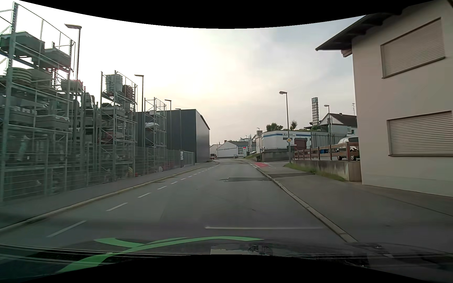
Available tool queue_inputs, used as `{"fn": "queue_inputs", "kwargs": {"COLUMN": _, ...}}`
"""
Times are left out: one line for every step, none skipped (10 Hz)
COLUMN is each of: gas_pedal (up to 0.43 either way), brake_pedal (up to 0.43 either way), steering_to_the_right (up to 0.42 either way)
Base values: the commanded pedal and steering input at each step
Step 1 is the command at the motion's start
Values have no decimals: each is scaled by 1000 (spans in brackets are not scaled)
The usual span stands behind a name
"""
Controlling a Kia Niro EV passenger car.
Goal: Follow the waypoints while adhering to traffic rules and regulations
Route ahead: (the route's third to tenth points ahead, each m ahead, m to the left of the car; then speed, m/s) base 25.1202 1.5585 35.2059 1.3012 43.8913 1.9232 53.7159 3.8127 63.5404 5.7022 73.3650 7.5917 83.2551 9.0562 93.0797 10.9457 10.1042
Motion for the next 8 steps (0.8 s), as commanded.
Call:
{"fn": "queue_inputs", "kwargs": {"gas_pedal": 209, "brake_pedal": 0, "steering_to_the_right": 3}}
{"fn": "queue_inputs", "kwargs": {"gas_pedal": 209, "brake_pedal": 0, "steering_to_the_right": 2}}
{"fn": "queue_inputs", "kwargs": {"gas_pedal": 209, "brake_pedal": 0, "steering_to_the_right": 1}}
{"fn": "queue_inputs", "kwargs": {"gas_pedal": 209, "brake_pedal": 0, "steering_to_the_right": 0}}
{"fn": "queue_inputs", "kwargs": {"gas_pedal": 209, "brake_pedal": 0, "steering_to_the_right": 0}}
{"fn": "queue_inputs", "kwargs": {"gas_pedal": 209, "brake_pedal": 0, "steering_to_the_right": 1}}
{"fn": "queue_inputs", "kwargs": {"gas_pedal": 209, "brake_pedal": 0, "steering_to_the_right": 0}}
{"fn": "queue_inputs", "kwargs": {"gas_pedal": 209, "brake_pedal": 0, "steering_to_the_right": 0}}
